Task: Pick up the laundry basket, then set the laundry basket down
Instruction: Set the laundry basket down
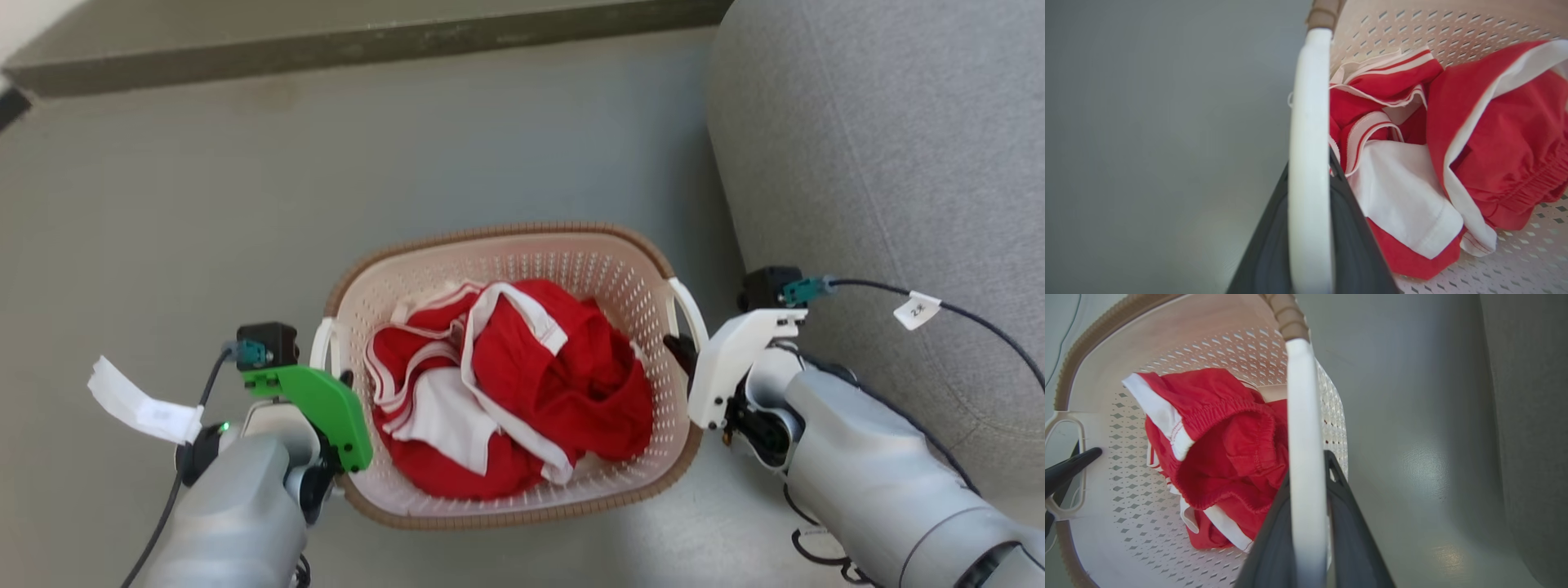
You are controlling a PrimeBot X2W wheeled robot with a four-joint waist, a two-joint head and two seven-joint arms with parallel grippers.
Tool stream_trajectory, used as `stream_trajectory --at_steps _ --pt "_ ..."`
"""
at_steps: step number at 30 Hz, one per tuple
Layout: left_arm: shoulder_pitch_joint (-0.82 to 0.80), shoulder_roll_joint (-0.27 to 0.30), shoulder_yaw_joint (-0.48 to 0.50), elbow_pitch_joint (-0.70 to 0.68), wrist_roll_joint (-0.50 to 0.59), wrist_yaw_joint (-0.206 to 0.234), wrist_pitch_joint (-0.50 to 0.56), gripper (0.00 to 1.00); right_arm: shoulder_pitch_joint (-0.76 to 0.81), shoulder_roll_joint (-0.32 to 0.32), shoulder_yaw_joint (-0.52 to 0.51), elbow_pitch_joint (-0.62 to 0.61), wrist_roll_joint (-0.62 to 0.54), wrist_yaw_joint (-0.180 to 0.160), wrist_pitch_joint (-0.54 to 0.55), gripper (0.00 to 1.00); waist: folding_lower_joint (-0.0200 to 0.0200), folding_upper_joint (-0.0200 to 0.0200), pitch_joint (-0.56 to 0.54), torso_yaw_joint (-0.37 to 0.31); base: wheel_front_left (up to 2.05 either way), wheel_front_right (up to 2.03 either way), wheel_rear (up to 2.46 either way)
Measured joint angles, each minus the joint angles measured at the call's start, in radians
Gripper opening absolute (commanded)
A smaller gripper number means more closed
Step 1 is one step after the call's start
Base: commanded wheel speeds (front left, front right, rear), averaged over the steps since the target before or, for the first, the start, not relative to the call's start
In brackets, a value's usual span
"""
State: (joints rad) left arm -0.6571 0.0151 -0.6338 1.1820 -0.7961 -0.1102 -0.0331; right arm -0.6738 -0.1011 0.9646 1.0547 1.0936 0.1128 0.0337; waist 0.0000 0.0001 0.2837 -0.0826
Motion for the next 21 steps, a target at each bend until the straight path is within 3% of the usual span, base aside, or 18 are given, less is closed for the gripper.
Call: stream_trajectory --at_steps 21 --pt "-0.193 -0.001 0.017 -0.029 0.019 0.033 -0.128 0.00 -0.173 -0.050 -0.012 -0.055 -0.011 0.000 -0.153 0.00 0.0001 0.0000 0.289 0.012 0.00 0.00 0.00"
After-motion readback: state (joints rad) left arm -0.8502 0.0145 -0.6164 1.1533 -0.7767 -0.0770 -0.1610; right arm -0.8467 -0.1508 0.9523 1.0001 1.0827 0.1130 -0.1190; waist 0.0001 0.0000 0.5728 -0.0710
